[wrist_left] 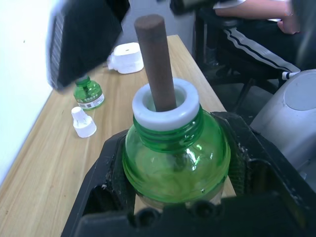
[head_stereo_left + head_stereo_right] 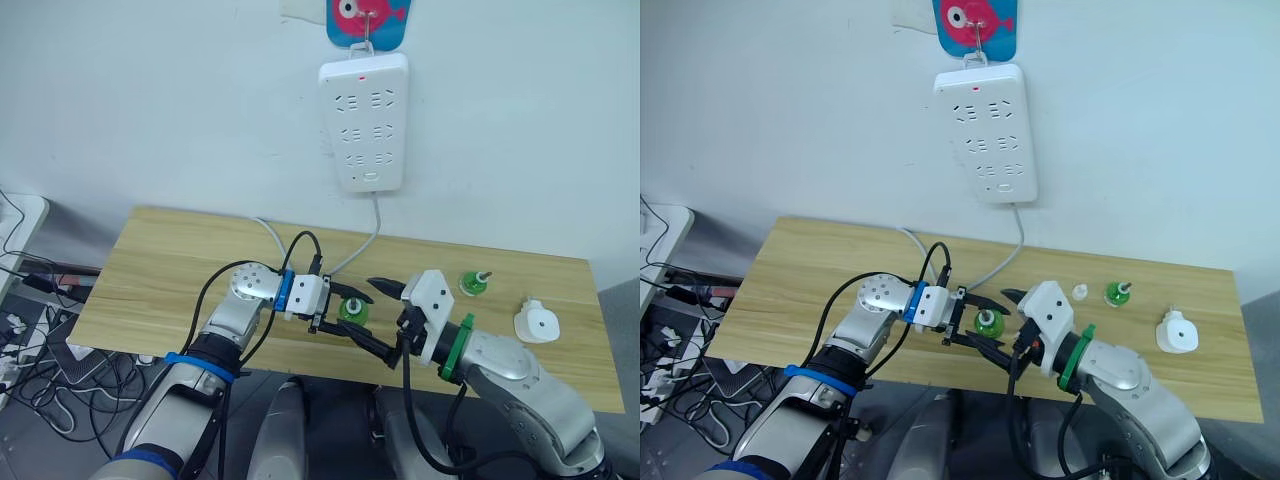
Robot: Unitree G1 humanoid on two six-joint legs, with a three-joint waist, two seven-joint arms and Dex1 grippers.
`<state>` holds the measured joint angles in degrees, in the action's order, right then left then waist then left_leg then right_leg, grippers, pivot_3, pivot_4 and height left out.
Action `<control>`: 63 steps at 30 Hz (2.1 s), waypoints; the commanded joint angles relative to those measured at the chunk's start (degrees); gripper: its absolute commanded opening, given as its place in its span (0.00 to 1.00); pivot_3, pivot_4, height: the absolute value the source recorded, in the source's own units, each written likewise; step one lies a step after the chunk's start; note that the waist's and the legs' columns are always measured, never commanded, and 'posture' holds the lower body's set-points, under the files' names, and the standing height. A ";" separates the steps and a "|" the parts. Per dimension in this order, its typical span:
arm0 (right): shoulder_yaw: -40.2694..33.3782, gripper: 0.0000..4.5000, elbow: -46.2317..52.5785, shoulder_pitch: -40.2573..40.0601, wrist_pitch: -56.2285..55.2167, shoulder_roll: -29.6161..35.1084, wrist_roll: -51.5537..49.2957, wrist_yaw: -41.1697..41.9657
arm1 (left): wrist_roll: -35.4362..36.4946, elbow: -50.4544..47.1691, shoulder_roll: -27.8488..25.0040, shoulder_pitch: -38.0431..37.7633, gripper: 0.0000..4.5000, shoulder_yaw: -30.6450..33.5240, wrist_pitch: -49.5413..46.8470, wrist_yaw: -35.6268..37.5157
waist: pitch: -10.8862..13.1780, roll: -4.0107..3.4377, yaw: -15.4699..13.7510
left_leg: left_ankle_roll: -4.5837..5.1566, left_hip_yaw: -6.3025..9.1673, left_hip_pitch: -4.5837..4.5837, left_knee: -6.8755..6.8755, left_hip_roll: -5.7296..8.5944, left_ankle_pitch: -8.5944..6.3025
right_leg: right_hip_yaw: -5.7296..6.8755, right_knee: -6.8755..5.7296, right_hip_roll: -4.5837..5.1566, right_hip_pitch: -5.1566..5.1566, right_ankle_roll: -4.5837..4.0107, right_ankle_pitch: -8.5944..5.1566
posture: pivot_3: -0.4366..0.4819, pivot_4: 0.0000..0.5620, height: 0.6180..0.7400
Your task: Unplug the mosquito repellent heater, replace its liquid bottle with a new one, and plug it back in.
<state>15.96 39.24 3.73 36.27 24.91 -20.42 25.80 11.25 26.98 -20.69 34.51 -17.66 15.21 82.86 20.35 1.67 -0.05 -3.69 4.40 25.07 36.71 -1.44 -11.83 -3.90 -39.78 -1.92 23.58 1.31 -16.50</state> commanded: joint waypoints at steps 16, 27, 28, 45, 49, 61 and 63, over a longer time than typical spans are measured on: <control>2.64 0.18 -2.08 -1.69 -7.70 0.63 8.42 1.07 | 1.77 -5.79 0.84 -1.33 0.50 1.03 -6.21 -2.05 | 0.00 0.00 0.01 | -0.01 0.05 -0.01 0.02 -0.03 0.01 | 0.06 -0.08 -0.02 0.00 0.00 0.00 | 0.62 0.59 1.00; -8.08 0.18 1.77 -2.87 -1.86 -3.92 0.34 -2.27 | 5.37 -11.23 0.46 -4.09 1.00 3.58 -12.54 -4.23 | 0.00 0.00 -0.01 | -0.02 0.07 -0.02 0.03 -0.05 0.01 | 0.06 -0.10 -0.01 -0.01 -0.01 0.00 | 0.60 0.60 1.00; -10.83 0.18 2.71 -3.30 0.73 -5.63 -2.44 -4.10 | 6.00 -12.20 0.42 -4.90 1.00 4.49 -12.95 -5.33 | 0.00 0.00 0.00 | -0.02 0.10 -0.02 0.03 -0.06 0.01 | 0.04 -0.10 -0.01 -0.01 -0.01 0.00 | 0.60 0.60 1.00; -30.18 0.18 2.24 -3.75 8.45 -20.91 -71.58 -54.37 | 2.21 -28.35 11.23 -17.88 1.00 6.69 -0.19 -28.20 | -0.01 -0.01 0.35 | -0.03 -0.01 -0.02 -0.02 -0.06 0.02 | -0.23 -0.03 0.03 -0.01 0.00 0.00 | 0.58 0.60 1.00; -28.12 0.18 2.08 -3.34 4.71 -16.81 -75.79 -57.74 | 0.91 -28.75 11.53 -18.27 1.00 5.35 0.99 -30.46 | -0.01 -0.01 0.36 | -0.03 0.01 -0.01 -0.04 -0.07 0.02 | -0.21 0.00 -0.01 0.00 0.00 0.00 | 0.58 0.61 1.00; -22.14 0.18 2.78 -3.01 -2.43 -10.47 -79.16 -58.62 | -1.33 -23.86 11.86 -15.71 1.00 3.44 5.45 -32.84 | -0.01 -0.01 0.33 | -0.03 0.01 0.01 -0.06 -0.07 0.02 | -0.21 0.10 -0.02 0.00 0.00 0.00 | 0.58 0.61 1.00; -21.56 0.18 2.97 -3.18 -3.29 -9.98 -79.22 -58.66 | -1.38 -23.52 11.82 -15.57 1.00 3.35 5.86 -32.95 | -0.01 -0.01 0.33 | -0.03 0.00 0.01 -0.09 -0.07 0.02 | -0.20 0.13 -0.02 0.00 0.00 0.00 | 0.57 0.61 1.00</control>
<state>-6.07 39.94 0.97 34.22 14.48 -98.04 -32.88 10.07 4.12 -9.14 18.79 -13.43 19.47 50.40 20.34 1.66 0.27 -3.72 4.41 25.09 36.62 -1.51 -11.81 -4.11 -39.64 -1.95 23.57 1.32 -16.50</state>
